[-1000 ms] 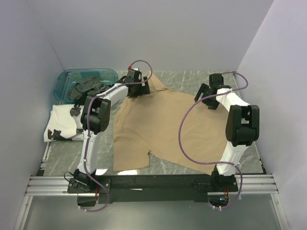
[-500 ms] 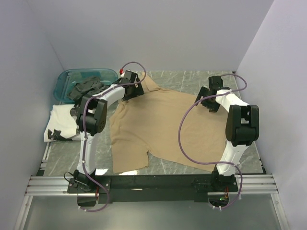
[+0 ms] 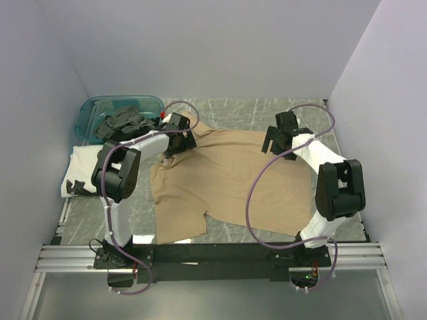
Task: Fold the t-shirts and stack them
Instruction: Flatten the tshirt out
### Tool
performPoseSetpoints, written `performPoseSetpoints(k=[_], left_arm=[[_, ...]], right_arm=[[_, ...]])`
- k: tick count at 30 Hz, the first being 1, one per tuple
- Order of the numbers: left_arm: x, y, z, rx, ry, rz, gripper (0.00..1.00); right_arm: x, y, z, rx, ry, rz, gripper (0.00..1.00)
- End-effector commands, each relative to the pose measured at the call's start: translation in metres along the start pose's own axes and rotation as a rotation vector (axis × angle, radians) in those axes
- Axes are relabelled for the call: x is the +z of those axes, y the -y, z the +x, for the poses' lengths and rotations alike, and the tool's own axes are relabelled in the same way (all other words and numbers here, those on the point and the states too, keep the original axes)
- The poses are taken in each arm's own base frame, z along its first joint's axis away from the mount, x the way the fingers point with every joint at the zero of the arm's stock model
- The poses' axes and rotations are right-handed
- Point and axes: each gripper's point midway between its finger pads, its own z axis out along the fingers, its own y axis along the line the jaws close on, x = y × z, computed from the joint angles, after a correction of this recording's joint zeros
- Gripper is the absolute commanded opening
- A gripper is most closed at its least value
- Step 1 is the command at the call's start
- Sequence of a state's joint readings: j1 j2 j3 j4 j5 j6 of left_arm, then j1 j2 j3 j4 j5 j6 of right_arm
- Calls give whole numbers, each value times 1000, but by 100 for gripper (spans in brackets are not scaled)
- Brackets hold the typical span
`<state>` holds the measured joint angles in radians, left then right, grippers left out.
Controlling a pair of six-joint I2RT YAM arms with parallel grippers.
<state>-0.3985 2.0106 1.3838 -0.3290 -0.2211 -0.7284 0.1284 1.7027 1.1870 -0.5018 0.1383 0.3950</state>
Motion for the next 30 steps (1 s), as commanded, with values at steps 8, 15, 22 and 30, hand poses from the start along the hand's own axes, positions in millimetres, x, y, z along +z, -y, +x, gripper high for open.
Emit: performPoseSetpoints(k=[8,15,22,30], left_arm=[[-48,-1,9,26,11,-36,100],[-55,52,-46,33,112,81,99],[-8,88,-44,83,37,139,99],[17,97,-41,103,21,148,76]], right_arm=[[-32,-8,-2,-13,106,-22,91],[-27,-6,5,-15,94,-14,91],[-17,-3,13,-10,66,10,91],[-12,-1,17,-11,52,22,91]])
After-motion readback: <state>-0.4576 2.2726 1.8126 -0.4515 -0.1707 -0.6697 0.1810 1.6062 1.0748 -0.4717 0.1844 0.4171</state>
